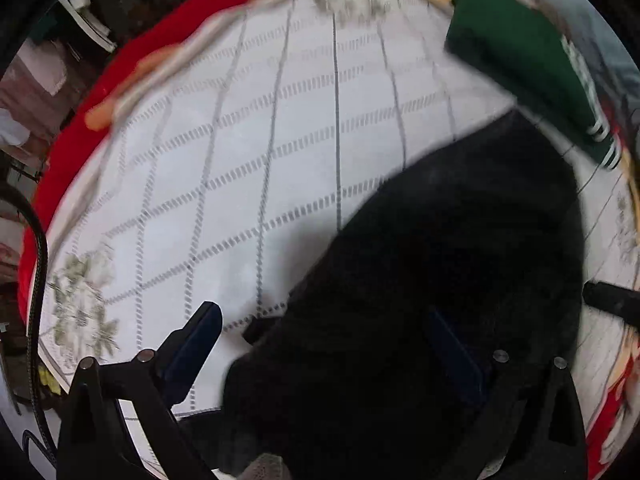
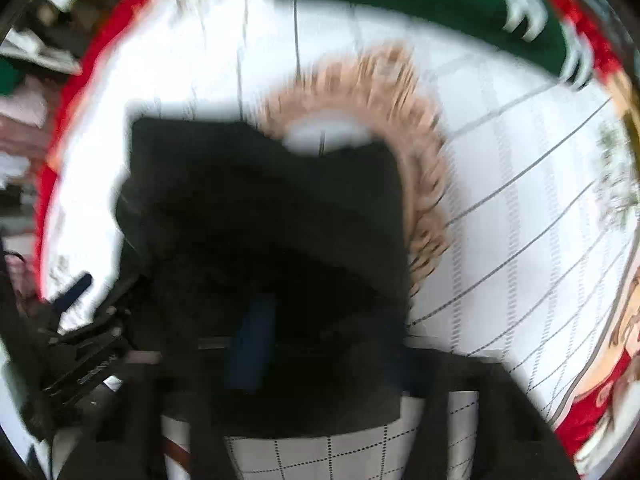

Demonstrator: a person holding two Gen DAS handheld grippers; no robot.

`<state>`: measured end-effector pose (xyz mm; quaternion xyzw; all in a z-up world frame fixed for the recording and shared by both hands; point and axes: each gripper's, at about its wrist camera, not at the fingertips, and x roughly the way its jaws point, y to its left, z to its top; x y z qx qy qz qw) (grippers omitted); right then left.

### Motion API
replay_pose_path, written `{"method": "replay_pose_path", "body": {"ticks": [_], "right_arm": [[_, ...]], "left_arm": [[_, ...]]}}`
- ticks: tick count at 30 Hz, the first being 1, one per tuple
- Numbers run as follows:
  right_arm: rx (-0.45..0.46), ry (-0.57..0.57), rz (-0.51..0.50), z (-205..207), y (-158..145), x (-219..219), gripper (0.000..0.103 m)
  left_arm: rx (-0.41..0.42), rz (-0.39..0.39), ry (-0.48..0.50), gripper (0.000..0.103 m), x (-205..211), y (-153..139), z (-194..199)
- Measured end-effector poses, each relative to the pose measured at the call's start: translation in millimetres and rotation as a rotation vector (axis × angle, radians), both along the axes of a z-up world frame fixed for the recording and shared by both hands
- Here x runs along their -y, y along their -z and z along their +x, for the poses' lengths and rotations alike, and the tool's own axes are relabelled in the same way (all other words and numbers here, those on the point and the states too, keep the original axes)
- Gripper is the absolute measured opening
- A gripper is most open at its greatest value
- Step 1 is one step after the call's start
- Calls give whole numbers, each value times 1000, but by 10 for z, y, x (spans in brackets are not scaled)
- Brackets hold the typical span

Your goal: Fold large clothes

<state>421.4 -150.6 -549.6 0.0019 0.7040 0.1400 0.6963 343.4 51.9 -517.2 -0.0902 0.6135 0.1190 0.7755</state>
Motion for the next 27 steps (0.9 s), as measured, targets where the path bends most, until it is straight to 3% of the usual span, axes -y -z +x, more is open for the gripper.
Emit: {"method": "replay_pose_path", "body": {"ticks": [3,6,10,14,16,18,19,20,22,24,27], "right_arm": [[4,78,121,92,-157,102,23],[-59,32,122,225,152,-150,23],[-104,-17,28,444,550,-473,23],[-106,-87,-51,483,628,-655,23],[-133,-80,-16,512,587,-585,23],[-156,-50,85,533,435,-357,24],[-142,-16,177,505,293,-147,32],[-121,8,208,475,211,4,60],[-65,66,218,404,125,388,87],[-61,115,265,337,232,744,87],[-168,152,424,333,681,1004,87]], "left_arm": [[21,6,-14,103,-17,-76,37],[-9,-6,-31,103,-51,61,133],[-52,25,-8,103,-18,310,195],[-66,-13,-24,103,-56,438,148],[-65,-20,-35,103,-72,367,113],[-50,-19,-48,103,-86,221,16],[-34,-28,-61,103,-93,137,-55],[-17,-37,-80,103,-95,37,-159],[-1,-47,-105,103,-80,-52,-283],[-1,-54,-132,103,-20,-60,-405],[-62,1,-131,103,65,152,-461]]}}
